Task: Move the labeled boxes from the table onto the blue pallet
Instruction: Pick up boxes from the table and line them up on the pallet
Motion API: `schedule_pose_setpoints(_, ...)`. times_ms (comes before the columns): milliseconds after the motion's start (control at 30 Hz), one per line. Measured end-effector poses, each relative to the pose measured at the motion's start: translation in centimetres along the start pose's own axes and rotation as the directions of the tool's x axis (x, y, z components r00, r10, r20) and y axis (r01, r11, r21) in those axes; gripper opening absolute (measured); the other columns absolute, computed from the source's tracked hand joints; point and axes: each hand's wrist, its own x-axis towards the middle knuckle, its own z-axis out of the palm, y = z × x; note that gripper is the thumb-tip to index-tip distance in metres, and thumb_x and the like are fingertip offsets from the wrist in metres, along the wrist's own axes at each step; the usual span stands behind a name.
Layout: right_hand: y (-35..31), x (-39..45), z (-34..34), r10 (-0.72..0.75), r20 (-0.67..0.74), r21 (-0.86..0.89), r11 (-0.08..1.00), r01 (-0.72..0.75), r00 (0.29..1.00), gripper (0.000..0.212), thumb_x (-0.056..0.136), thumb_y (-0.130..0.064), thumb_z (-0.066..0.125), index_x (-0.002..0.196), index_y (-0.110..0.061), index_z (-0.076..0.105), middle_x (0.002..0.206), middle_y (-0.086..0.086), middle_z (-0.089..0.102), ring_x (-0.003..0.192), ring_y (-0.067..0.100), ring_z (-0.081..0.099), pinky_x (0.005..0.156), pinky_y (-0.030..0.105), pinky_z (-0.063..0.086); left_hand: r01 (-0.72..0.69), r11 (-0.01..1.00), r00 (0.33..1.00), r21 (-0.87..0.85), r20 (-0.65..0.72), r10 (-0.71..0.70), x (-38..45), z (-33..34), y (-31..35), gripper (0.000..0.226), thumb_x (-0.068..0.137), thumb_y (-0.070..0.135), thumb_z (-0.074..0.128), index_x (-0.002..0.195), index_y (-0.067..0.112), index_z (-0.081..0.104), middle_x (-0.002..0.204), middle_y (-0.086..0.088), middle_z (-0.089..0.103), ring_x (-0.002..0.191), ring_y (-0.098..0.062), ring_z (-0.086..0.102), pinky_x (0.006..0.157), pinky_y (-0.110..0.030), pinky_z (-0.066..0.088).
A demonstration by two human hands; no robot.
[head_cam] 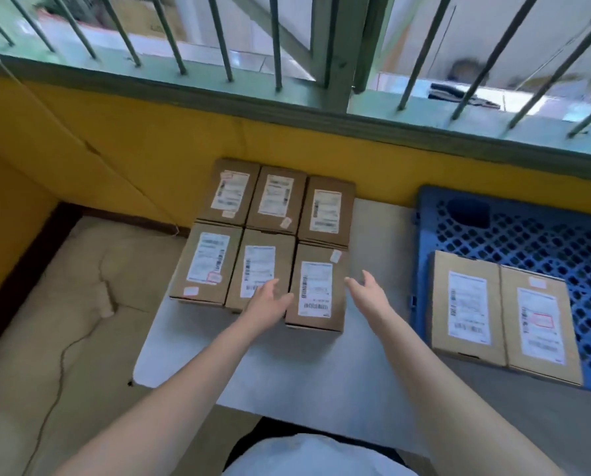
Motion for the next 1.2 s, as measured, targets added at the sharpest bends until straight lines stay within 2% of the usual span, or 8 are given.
schedule_pose_setpoints(200,1.3,0.2,2.6,0.146,0.053,0.058,0.987,-0.149,0.988,0.051,0.097,-0.026,0.046,0.145,-0.01,0.039,0.133,0.011,0.053,0.101,0.025,0.053,0.084,0.03,0.041,0.099,0.995,0.989,-0.035,0.116,-0.094,0.9,1.0,-0.6,0.061,0.094,0.034,0.049,0.149,0.015,0.031,0.101,0.007,0.052,0.1,-0.017,0.054,0.085,-0.027,0.04)
schedule_pose_setpoints(367,1.6,1.0,2.5,0.182,0.078,0.147,0.97,-0.192,0.98,0.02,0.092,-0.022,0.044,0.103,-0.011,0.058,0.108,0.005,0.061,0.094,0.019,0.054,0.104,0.049,0.046,0.099,0.995,0.98,-0.028,0.177,-0.093,1.6,1.6,-0.3,0.061,0.093,0.031,0.049,0.148,0.013,0.031,0.112,0.002,0.048,0.103,-0.018,0.054,0.092,-0.029,0.044)
schedule_pose_setpoints(433,1.4,1.1,2.4,0.193,0.091,0.174,0.963,-0.207,0.977,0.035,0.091,-0.022,0.044,0.115,0.0,0.055,0.105,0.013,0.062,0.088,0.018,0.05,0.099,0.049,0.049,0.144,0.981,0.974,-0.129,0.195,-0.117,1.9,1.5,-0.4,0.06,0.092,0.026,0.051,0.147,0.01,0.033,0.121,0.0,0.044,0.106,-0.018,0.052,0.1,-0.034,0.048)
schedule_pose_setpoints(567,1.5,0.7,2.2,0.2,0.082,0.192,0.958,-0.212,0.976,0.031,0.096,-0.02,0.046,0.12,-0.003,0.057,0.117,0.012,0.062,0.097,0.023,0.059,0.075,0.031,0.048,0.173,0.951,0.966,-0.255,0.23,-0.114,1.8,1.6,-0.3,0.062,0.091,0.019,0.054,0.148,0.009,0.03,0.147,-0.005,0.035,0.122,-0.022,0.047,0.087,-0.028,0.053)
schedule_pose_setpoints(767,3.0,0.8,2.4,0.208,0.093,0.252,0.941,-0.225,0.974,0.042,0.091,-0.016,0.054,0.133,-0.015,0.052,0.117,0.004,0.063,0.089,0.012,0.062,0.07,0.026,0.048,0.247,0.895,0.949,-0.372,0.281,-0.145,1.8,1.8,-0.6,0.064,0.088,0.023,0.059,0.146,0.011,0.034,0.141,-0.008,0.041,0.121,-0.028,0.051,0.069,-0.021,0.055)
schedule_pose_setpoints(900,3.6,0.2,2.0,0.197,0.082,0.276,0.937,-0.212,0.977,0.04,0.092,-0.01,0.056,0.132,-0.015,0.051,0.119,0.007,0.065,0.087,0.014,0.064,0.061,0.023,0.046,0.253,0.895,0.941,-0.368,0.307,-0.14,1.7,1.8,-0.7,0.056,0.085,0.029,0.061,0.135,0.012,0.045,0.135,-0.004,0.048,0.119,-0.028,0.053,0.08,-0.029,0.056)
schedule_pose_setpoints(1000,3.6,-0.4,1.6,0.182,0.113,0.274,0.939,-0.207,0.977,0.041,0.096,-0.01,0.054,0.136,-0.017,0.05,0.118,0.005,0.064,0.09,0.014,0.063,0.062,0.022,0.048,0.278,0.884,0.94,-0.377,0.294,-0.17,1.0,1.8,-0.3,0.037,0.091,0.027,0.057,0.126,0.015,0.05,0.114,0.0,0.05,0.115,-0.027,0.055,0.093,-0.036,0.05)
schedule_pose_setpoints(1200,3.9,-1.5,-0.6,0.141,0.1,0.348,0.922,-0.167,0.985,0.04,0.098,-0.01,0.05,0.137,-0.022,0.053,0.121,0.001,0.067,0.113,0.018,0.062,0.089,0.032,0.05,0.128,0.934,0.98,-0.333,0.19,-0.067,-0.1,2.0,1.5,0.045,0.068,0.042,0.058,0.107,0.02,0.061,0.108,-0.003,0.058,0.09,-0.018,0.052,0.078,-0.03,0.043)
